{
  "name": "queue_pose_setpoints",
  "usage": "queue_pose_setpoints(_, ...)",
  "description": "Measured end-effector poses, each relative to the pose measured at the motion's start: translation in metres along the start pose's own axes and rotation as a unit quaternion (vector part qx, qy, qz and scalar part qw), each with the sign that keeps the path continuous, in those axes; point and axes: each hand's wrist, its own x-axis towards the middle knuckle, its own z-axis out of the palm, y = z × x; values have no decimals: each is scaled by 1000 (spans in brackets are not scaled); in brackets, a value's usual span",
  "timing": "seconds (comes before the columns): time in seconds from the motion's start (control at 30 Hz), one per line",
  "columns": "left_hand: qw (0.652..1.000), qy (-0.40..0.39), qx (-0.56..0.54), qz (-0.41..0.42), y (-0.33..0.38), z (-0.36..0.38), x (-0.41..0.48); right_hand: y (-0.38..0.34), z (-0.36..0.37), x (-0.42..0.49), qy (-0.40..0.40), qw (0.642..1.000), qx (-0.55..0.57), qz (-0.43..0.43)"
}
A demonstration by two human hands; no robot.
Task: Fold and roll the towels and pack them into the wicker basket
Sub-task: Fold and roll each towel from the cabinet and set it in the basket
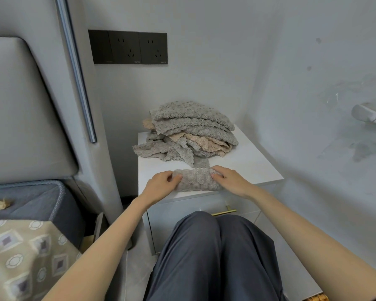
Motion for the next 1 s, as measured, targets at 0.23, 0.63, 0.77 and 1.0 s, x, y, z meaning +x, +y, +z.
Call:
queue_pose_setpoints(0.23, 996, 44, 37, -71, 6, 6, 14, 3, 8, 22, 59, 996, -24, 57)
queue_pose_setpoints(0.63, 989, 19, 88, -117, 10, 9, 24, -12, 3, 42, -29, 973, -189, 128)
queue_pose_setpoints(0.77, 995, 18, 44, -88, 12, 10, 23, -7, 5, 36, -19, 987, -117, 111)
queue_pose_setpoints(1.0, 963, -24, -262, -54, 27, 6, 4, 0, -14, 2, -7, 996, 31, 88)
